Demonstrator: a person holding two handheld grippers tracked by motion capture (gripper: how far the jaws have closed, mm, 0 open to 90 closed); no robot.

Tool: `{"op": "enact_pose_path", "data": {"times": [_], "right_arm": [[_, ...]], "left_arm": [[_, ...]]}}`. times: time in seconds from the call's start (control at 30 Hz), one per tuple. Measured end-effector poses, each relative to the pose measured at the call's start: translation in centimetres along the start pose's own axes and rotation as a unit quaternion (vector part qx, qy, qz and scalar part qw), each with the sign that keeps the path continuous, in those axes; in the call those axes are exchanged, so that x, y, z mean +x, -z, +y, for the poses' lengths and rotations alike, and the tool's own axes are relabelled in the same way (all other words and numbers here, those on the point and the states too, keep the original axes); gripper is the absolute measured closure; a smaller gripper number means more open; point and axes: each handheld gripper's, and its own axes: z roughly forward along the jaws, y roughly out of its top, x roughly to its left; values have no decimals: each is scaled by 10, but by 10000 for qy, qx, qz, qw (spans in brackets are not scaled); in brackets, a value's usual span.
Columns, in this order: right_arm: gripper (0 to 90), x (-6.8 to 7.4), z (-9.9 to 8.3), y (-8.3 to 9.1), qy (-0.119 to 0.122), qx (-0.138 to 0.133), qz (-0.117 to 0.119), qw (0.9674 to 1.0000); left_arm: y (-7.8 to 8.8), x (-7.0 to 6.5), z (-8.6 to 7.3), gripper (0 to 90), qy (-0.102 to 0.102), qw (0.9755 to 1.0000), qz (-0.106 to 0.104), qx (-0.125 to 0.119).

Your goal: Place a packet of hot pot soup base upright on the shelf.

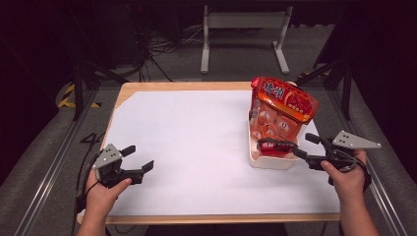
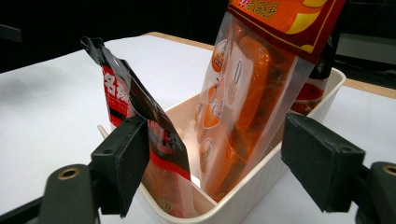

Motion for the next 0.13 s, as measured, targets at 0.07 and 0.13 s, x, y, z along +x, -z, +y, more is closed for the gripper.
{"op": "enact_pose_path", "data": {"times": [0.07,0.13], "right_arm": [[246,0,0,0,3,8,10,10000],[245,-1,0,-1,8,15,18,10000]], "left_arm": [[0,0,0,124,-22,10000,-9,3],[1,0,0,124,-37,10000,-12,12]]}}
